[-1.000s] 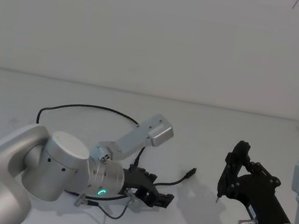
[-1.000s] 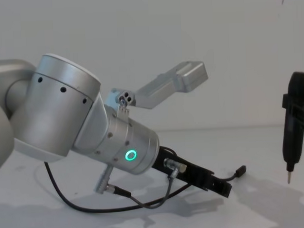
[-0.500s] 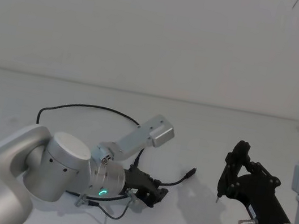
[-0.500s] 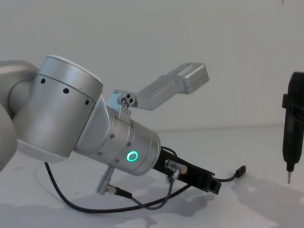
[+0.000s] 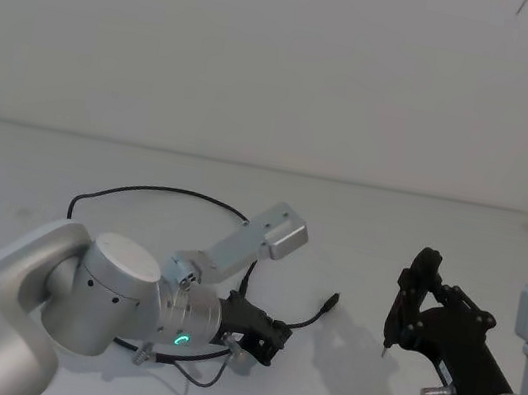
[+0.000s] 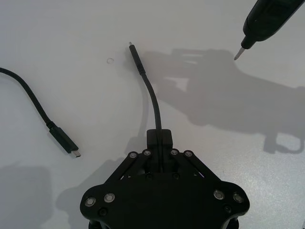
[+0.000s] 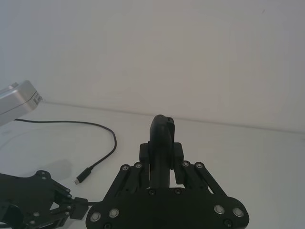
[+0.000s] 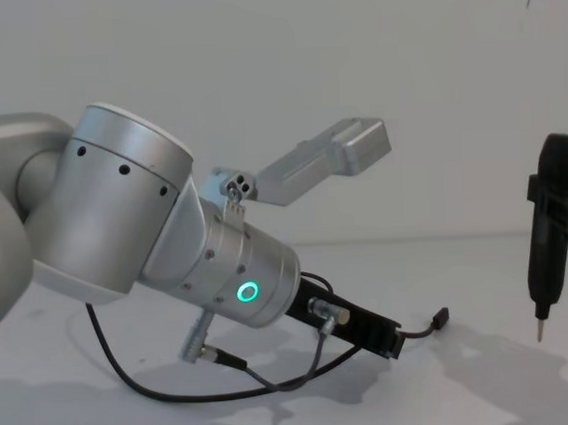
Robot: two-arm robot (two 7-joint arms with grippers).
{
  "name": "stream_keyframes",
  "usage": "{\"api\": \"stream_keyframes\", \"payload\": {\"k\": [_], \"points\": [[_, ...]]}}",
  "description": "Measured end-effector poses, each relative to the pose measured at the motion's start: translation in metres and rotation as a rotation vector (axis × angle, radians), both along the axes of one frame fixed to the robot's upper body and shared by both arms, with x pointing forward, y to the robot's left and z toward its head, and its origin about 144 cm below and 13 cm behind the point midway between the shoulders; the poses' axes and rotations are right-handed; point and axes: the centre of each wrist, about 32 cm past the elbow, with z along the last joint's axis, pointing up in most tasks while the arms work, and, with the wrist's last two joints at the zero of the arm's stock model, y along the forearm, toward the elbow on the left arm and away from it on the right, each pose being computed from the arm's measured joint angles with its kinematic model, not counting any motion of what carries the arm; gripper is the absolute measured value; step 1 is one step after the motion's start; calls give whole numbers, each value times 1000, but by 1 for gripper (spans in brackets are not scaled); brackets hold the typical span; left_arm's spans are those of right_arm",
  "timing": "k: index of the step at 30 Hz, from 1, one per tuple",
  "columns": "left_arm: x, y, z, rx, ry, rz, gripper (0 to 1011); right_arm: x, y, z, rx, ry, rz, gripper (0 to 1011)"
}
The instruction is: Pick up the data cable with the one hand.
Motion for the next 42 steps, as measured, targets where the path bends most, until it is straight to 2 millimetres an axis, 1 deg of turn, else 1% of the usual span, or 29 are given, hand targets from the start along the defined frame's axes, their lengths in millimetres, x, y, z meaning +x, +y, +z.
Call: {"api": "stream_keyframes", "payload": {"k": [6,14,18,19,20,21,23,24,25,30,37,42], "points": [[-1,3,2,-5,-13,-23,44,1,0,4,6,-13,-1,279],[-4,16,6,-14,-44,-81,44,2,1,23,51,-35,6,279],[-6,33,8,-14,-68,-128,44,0,1,34,88,-36,13,279],[-7,35,9,-16,-72,-136,44,0,1,34,88,-36,13,279],[-8,42,9,-13,-80,-149,44,-1,1,38,102,-33,15,279],[-8,45,10,-12,-83,-156,44,-2,1,42,114,-32,15,279],[-9,54,11,-11,-93,-175,44,-3,1,45,125,-29,15,279],[-9,54,11,-11,-93,-175,44,-3,1,46,132,-23,16,279],[-10,61,12,-9,-100,-186,44,-4,1,47,137,-21,16,279],[-13,80,15,-1,-122,-215,44,-6,3,56,182,1,8,279],[-15,94,21,-3,-149,-253,44,-6,7,59,227,24,3,279],[-16,99,24,-8,-163,-279,44,-3,13,62,266,34,11,279]]}}
